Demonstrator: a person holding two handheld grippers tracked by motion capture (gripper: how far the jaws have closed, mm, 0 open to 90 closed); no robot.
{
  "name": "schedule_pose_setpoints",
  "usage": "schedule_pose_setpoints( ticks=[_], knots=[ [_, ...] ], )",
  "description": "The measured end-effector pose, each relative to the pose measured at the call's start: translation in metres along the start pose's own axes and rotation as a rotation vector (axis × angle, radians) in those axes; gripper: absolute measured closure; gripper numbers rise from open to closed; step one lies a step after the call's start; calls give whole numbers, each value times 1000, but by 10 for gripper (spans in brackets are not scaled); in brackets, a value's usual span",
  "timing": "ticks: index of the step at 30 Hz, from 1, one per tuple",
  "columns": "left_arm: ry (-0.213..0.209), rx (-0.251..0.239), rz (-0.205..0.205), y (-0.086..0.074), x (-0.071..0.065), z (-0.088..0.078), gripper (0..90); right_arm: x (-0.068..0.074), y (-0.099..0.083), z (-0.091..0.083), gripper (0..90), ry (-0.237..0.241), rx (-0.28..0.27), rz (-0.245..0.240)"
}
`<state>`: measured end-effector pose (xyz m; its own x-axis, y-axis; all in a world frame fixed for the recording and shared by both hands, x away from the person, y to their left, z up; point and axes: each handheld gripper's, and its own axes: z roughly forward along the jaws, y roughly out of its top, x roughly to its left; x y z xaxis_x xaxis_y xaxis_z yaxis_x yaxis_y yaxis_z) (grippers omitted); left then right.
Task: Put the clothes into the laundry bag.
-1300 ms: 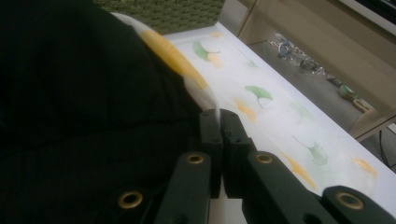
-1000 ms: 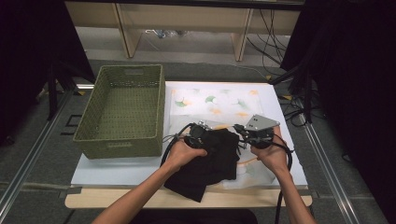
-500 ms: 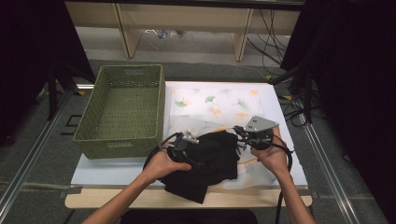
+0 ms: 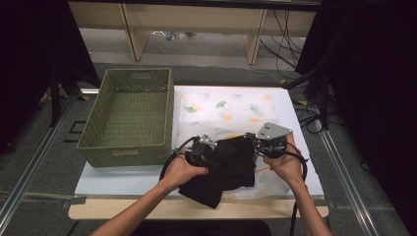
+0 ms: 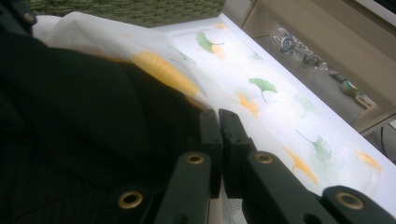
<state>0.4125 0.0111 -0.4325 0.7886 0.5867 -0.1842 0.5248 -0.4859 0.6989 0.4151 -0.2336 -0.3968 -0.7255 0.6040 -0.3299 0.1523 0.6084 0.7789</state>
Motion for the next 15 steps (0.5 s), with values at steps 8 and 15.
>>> schedule_pose_setpoints(
  ticks=[8,15],
  knots=[
    [69,-46,-151,17,18,27,610,0,0,0,900,-2,3,15],
    [45,9,-59,0,9,10,311,-1,-1,0,900,0,8,11]
  ],
)
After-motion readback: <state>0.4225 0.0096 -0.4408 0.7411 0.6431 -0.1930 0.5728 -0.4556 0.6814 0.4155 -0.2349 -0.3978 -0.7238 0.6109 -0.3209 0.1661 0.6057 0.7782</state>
